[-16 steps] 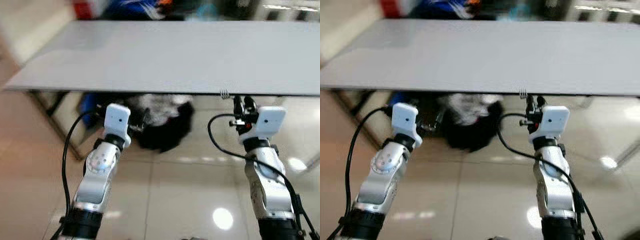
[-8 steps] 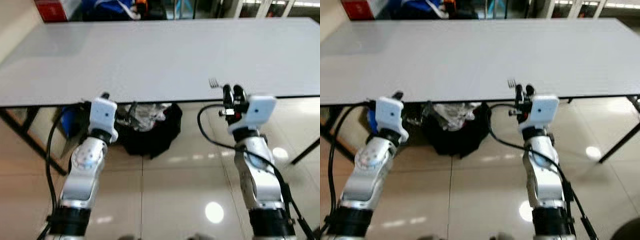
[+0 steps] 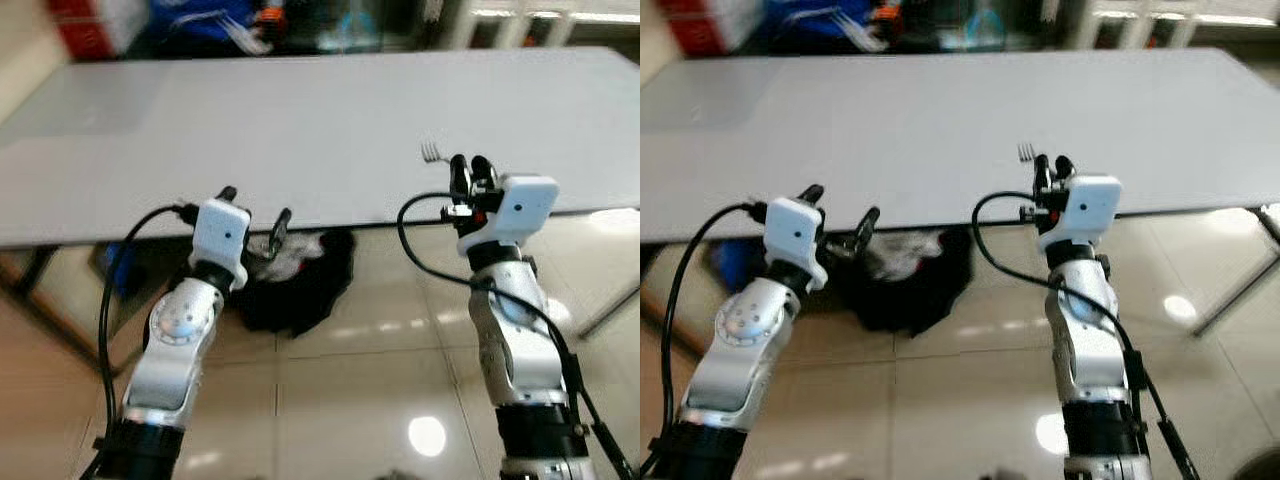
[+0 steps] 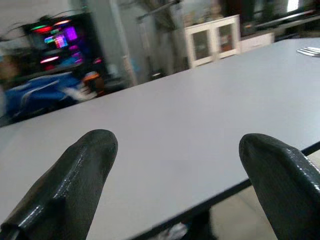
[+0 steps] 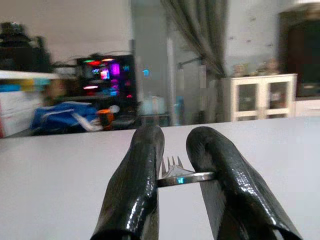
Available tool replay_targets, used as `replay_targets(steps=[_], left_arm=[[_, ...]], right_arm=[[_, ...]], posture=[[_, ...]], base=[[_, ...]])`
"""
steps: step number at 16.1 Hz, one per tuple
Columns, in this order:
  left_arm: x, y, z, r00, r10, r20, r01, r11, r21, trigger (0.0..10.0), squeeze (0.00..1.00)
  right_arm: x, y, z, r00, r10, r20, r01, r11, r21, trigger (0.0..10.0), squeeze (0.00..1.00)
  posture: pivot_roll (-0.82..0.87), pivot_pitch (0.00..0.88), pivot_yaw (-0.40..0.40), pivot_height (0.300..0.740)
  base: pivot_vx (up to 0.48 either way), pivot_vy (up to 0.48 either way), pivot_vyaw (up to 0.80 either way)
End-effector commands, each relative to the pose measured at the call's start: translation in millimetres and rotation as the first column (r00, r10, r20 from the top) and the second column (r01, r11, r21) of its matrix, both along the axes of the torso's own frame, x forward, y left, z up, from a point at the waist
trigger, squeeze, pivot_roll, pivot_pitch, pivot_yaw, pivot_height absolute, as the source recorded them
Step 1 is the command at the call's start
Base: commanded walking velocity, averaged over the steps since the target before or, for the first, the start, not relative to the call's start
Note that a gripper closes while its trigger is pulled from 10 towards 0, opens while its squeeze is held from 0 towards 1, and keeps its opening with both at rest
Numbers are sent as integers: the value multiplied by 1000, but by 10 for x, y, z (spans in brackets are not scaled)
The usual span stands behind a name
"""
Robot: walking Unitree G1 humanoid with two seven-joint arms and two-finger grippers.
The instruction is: Setting the table
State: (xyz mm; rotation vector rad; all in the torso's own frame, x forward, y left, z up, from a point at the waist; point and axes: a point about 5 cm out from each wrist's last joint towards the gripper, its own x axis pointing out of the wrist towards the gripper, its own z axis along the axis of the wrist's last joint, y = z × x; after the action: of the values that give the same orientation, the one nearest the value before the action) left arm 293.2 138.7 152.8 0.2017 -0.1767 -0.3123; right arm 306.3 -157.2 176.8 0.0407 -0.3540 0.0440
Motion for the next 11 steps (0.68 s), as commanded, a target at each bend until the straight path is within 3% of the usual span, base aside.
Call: replay_targets(steps=[1,4,8,9,11], left_arm=[[-2,-103,54,999,-37,14,37,999,3,10000,0],[-17,-113,62,999,-45,14,45,999,5,10000,0],[-14,-120,74,999,-46,15,46,999,10,10000,0],[-9,-121,78,999,-46,16,46,999,11,10000,0],[-9,-125,96,999,-44,22,44,999,11,10000,0]], right_arm=[[-2,-124,-11,999,-37,-10,37,999,9,10000,0],[-31,-125,-37,999,-35,-14,35,999,9,10000,0],[-33,-117,-37,1000,-10,-12,10,1000,10,10000,0],[-26,-55,-37,999,39,-12,-39,999,16,10000,0],[-40,23,-40,996,86,-13,-87,995,-56,10000,0]], posture=[[19,59,13,740],[20,58,16,740],[21,54,19,740],[24,51,17,740],[27,47,10,740]], base=[[337,0,-800],[342,0,-688],[343,0,0],[341,0,0],[341,0,344]])
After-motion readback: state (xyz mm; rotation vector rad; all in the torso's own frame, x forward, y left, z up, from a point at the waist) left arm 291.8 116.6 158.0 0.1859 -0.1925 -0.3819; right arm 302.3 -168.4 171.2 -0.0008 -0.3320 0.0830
